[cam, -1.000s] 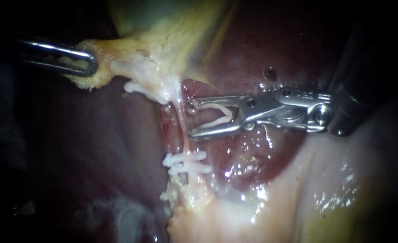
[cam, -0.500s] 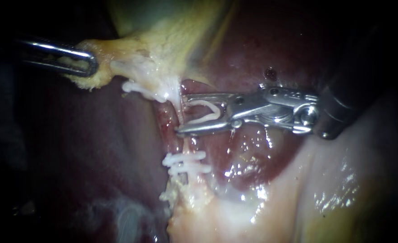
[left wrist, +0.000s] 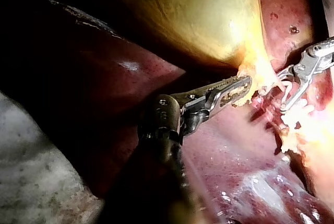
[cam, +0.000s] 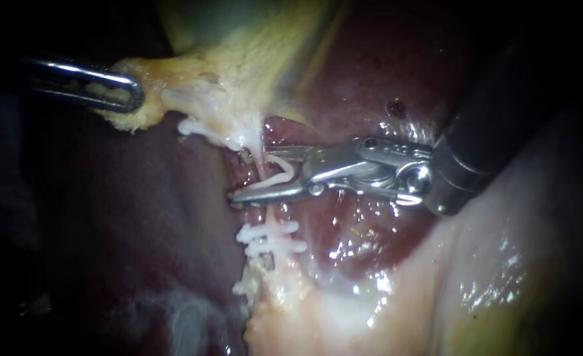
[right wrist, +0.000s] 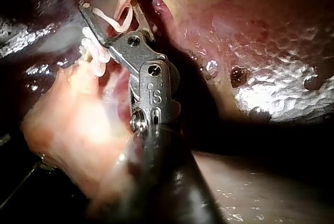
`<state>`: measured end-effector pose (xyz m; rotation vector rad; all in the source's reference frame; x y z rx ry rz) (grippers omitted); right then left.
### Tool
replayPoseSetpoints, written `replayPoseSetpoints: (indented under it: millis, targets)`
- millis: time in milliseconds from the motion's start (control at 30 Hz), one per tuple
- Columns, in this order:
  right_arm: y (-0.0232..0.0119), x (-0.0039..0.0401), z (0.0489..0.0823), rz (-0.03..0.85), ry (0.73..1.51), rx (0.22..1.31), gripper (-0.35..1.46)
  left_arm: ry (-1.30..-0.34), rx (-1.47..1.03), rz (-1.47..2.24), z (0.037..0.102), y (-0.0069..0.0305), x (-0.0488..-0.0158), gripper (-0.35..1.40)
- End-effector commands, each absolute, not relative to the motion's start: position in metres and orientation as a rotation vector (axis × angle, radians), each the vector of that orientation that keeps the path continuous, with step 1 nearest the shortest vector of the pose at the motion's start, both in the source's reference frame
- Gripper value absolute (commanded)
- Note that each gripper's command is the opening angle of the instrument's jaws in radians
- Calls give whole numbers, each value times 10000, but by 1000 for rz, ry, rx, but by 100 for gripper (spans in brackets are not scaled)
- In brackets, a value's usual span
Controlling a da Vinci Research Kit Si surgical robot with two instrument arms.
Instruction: Clipping third clip right tube
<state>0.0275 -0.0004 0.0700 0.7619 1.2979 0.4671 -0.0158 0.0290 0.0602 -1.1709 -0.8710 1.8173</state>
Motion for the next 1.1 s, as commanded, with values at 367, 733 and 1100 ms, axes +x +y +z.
replayPoseSetpoints:
  millis: [367, 733, 1100]
  targets:
    - [-2, 284, 671, 477, 1381, 815, 47, -871, -1171, 1817, 602, 290, -158, -35]
    - [8, 286, 631, 505, 1420, 844, 46, -871, -1171, 1818, 603, 290, -158, -35]
    - [11, 286, 632, 523, 1425, 850, 41, -871, -1171, 1818, 603, 290, -158, -35]
